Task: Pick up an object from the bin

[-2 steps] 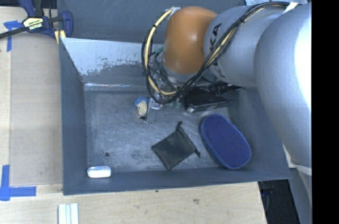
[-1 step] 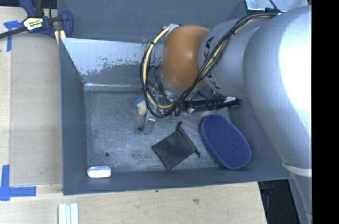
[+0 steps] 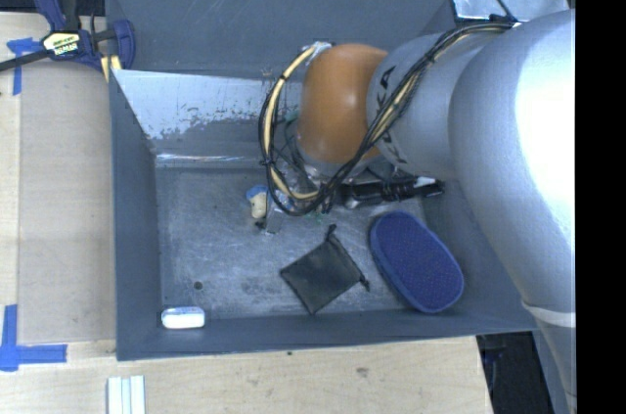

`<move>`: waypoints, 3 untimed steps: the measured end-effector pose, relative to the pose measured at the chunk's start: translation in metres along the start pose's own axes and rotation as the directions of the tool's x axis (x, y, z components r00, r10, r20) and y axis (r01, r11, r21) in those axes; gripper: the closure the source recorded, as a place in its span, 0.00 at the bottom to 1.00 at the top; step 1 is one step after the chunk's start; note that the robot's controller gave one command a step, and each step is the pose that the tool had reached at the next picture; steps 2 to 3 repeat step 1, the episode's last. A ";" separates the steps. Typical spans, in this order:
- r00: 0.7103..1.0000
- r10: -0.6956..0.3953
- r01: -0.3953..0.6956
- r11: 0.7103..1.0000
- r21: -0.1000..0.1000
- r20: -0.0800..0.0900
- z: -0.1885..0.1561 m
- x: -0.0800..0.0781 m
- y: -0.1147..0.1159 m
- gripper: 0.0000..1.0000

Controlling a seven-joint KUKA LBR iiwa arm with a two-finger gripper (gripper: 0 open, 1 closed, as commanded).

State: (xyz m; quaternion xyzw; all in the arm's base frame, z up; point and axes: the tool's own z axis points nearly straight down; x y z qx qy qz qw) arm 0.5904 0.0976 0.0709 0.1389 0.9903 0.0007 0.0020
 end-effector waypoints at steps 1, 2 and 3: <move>1.000 -0.022 0.022 1.000 -0.003 0.007 -0.139 -0.018 0.019 1.00; 1.000 -0.022 0.022 1.000 -0.003 0.007 -0.139 -0.018 0.019 1.00; 1.000 -0.022 0.022 1.000 -0.003 0.007 -0.139 -0.018 0.019 1.00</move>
Offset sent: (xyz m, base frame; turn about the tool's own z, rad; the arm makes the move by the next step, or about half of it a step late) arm 0.0189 0.0126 0.1336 -0.0208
